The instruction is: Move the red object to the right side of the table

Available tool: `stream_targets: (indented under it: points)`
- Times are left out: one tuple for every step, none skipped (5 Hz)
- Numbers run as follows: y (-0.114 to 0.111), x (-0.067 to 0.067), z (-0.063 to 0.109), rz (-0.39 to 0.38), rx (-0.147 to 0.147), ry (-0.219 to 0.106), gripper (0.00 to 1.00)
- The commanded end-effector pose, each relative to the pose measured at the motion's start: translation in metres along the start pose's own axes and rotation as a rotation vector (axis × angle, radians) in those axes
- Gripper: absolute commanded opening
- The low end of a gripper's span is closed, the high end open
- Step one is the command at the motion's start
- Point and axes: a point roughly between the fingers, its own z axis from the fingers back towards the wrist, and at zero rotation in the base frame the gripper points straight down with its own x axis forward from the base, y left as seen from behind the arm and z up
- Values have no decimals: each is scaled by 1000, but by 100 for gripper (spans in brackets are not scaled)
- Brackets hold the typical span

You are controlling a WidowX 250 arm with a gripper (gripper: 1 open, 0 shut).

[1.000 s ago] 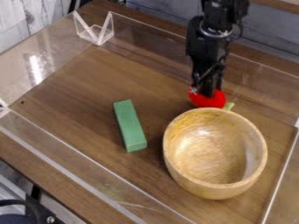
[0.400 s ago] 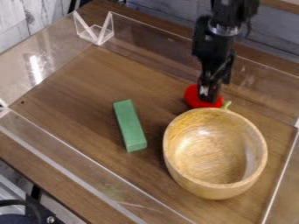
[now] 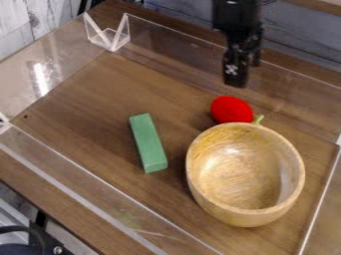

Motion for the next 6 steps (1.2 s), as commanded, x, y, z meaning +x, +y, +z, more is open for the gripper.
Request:
stream_targets:
  points:
    - [-10,39,34,120,-79,1,100]
    - [-7,81,44,318,-75,-29,100]
    - [-13,118,49,490,-108,-66,100]
    - [-29,135,51,561,-132,-84,100]
    - [-37,153,54,625,-133,-94,100]
    - [-48,165,57,669,-129,-96,100]
